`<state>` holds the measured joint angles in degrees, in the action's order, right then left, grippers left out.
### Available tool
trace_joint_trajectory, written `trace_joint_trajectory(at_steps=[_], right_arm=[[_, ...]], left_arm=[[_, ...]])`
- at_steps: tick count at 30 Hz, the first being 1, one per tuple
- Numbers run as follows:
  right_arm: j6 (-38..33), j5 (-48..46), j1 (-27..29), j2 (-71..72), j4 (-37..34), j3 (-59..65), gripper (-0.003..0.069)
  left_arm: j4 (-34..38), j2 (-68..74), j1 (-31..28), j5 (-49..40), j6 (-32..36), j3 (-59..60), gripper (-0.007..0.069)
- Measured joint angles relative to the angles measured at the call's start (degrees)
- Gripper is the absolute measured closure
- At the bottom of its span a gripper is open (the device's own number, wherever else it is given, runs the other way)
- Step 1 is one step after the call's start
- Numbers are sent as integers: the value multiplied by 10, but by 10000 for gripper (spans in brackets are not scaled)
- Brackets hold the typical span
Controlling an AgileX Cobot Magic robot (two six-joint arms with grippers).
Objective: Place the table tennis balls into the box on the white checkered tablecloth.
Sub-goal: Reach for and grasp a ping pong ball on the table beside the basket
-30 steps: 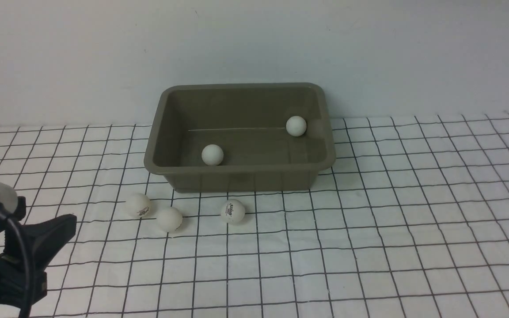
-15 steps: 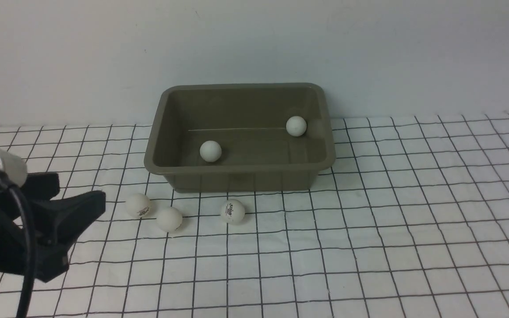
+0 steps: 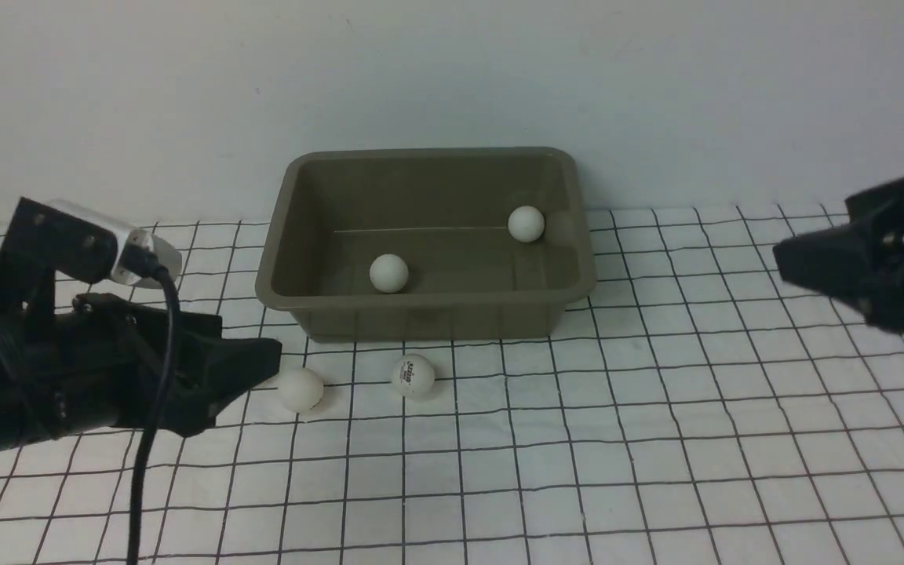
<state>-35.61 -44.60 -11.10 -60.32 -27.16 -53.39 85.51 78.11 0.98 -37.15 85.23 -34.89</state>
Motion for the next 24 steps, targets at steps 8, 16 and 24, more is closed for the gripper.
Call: trace_joint_trajectory(at_steps=[8,16,24], right_arm=[[0,11,0,0,-2,0,174],[-14,11,0,0,-2,0,174],[-15,11,0,1,-2,0,174]], left_arm=[[50,88,167,148,36,-77,178],[119,162,247,304,37,-119,178],[133,240,258,339,46,-170,178]])
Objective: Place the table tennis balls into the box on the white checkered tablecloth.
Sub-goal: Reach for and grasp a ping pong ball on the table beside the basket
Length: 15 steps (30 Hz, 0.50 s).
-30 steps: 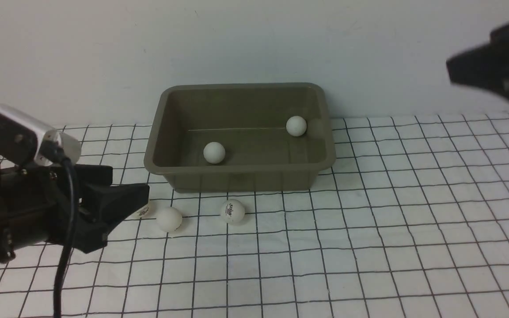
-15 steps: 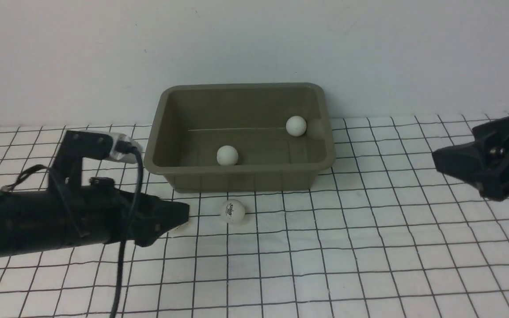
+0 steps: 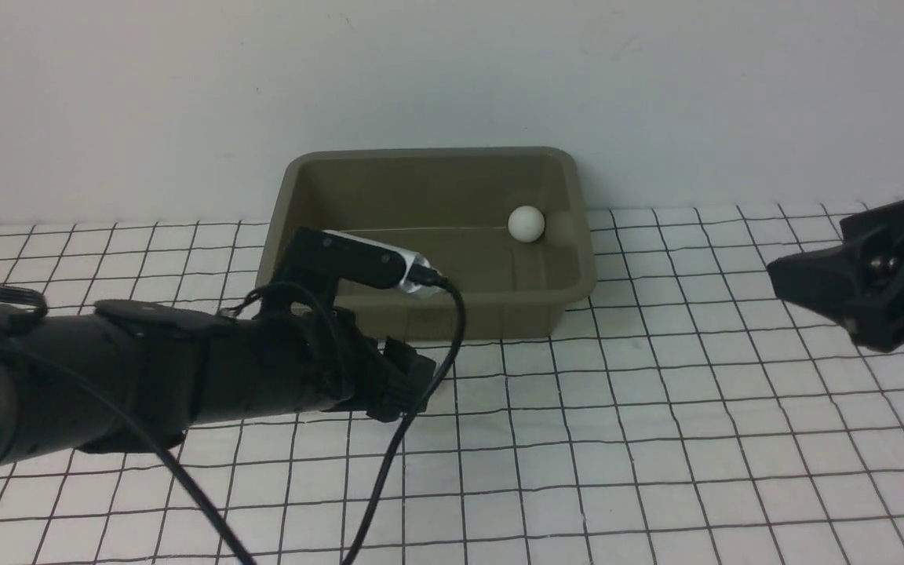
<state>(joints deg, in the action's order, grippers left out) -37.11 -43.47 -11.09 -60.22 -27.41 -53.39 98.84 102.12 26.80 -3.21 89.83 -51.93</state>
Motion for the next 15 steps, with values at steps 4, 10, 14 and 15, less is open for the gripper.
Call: trace_joint_trajectory(at_steps=[4,10,14,15], right_arm=[[-5,-1,0,3,0,0,174],[-9,-2,0,3,-1,0,174],[-9,-2,0,3,-1,0,174],[-10,-2,0,3,-1,0,174]], left_arm=[[0,26,0,-11,-1,-20,178],[0,54,0,-13,-2,-38,178],[0,70,0,-13,-2,-46,178],[0,73,0,-13,-2,-48,178]])
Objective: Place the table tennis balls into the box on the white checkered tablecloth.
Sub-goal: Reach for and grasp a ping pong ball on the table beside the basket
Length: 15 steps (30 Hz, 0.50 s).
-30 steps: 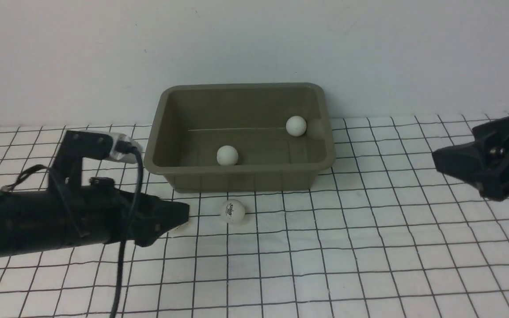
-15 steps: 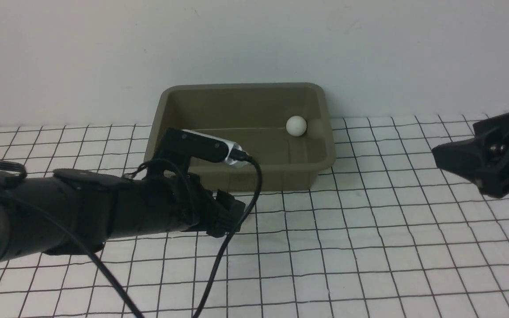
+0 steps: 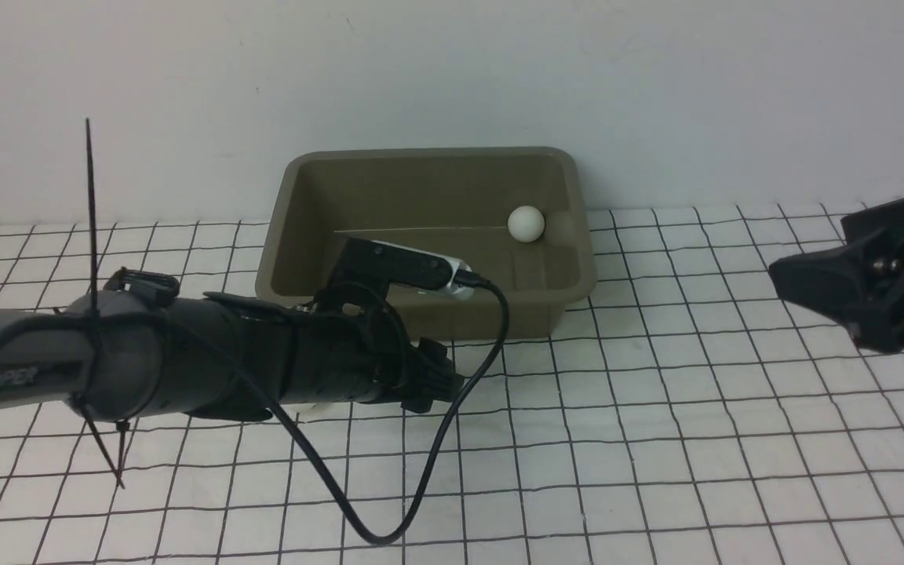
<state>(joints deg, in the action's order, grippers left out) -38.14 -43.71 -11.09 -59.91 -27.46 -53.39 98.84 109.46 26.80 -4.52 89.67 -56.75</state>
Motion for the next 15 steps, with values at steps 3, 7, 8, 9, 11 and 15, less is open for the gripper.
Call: trace_joint_trajectory(at_steps=[3,7,8,9,11,15], right_arm=[[-1,0,0,0,0,0,174],[-1,0,0,0,0,0,174],[-1,0,0,0,0,0,174],[-2,0,0,0,0,0,174],[-3,0,0,0,0,0,174],[-7,0,0,0,0,0,174]], left_arm=[[0,14,0,-1,0,-6,178],[0,22,0,-1,0,-7,182],[0,24,0,-1,0,-7,189],[0,25,0,-1,0,-7,204],[0,26,0,-3,0,-7,296],[-5,7,8,-53,4,-6,564]])
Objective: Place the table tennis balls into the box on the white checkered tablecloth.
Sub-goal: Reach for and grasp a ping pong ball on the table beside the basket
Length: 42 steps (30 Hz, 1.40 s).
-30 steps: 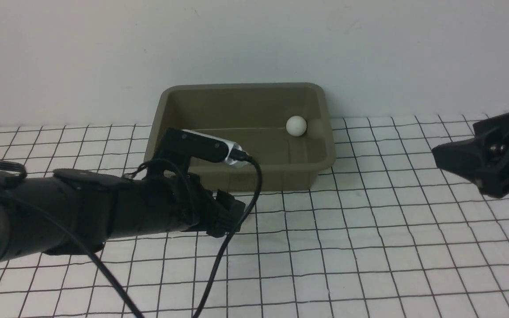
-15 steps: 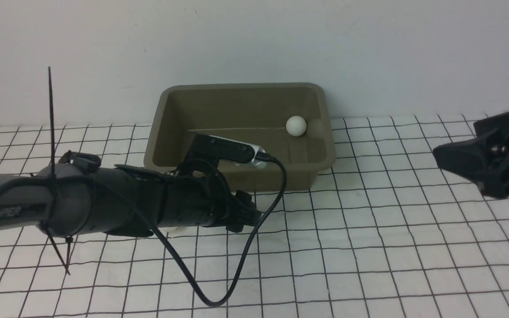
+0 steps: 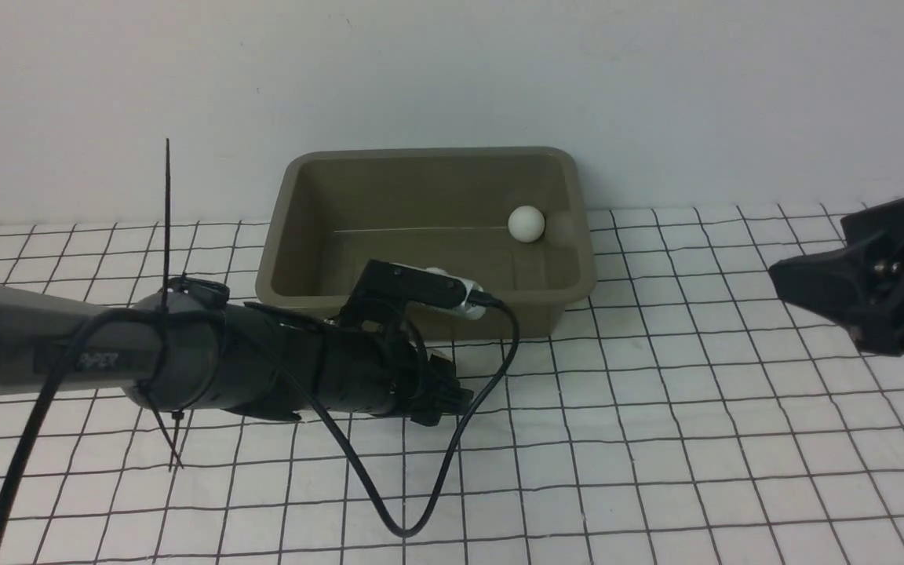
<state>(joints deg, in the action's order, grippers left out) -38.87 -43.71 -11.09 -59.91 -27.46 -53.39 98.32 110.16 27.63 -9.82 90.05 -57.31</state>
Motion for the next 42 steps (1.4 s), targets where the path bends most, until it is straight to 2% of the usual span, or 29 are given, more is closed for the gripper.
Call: trace_joint_trajectory(at_steps=[4,11,13,17,24,27,31,33,36,37,38,39,42], right_arm=[[-7,0,0,0,0,0,174],[-11,0,0,0,1,0,174],[-11,-1,0,0,1,0,174],[-12,-4,0,0,1,0,174],[-12,-13,0,0,1,0,174],[-12,-13,0,0,2,0,174],[-12,-13,0,0,2,0,174],[-13,-13,0,0,2,0,174],[-15,-13,0,0,3,0,174],[-15,-13,0,0,3,0,174],[-16,-13,0,0,3,0,174],[-20,-13,0,0,4,0,174],[-24,-13,0,0,4,0,174]], left_arm=[[-33,-25,15,-99,13,0,621],[-59,-62,32,-256,17,0,629],[-57,-72,32,-273,19,0,629],[-47,-91,32,-267,32,0,629],[-29,-118,32,-204,60,0,629],[-30,-119,32,-202,57,0,627],[-61,-119,32,-197,21,0,603],[-97,-119,32,-185,-12,0,573],[-221,-119,32,-144,-119,3,470],[-254,-119,32,-136,-149,3,420],[-265,-119,32,-135,-161,4,411],[-305,-119,32,-126,-208,4,322],[-360,-119,29,-121,-280,4,162]])
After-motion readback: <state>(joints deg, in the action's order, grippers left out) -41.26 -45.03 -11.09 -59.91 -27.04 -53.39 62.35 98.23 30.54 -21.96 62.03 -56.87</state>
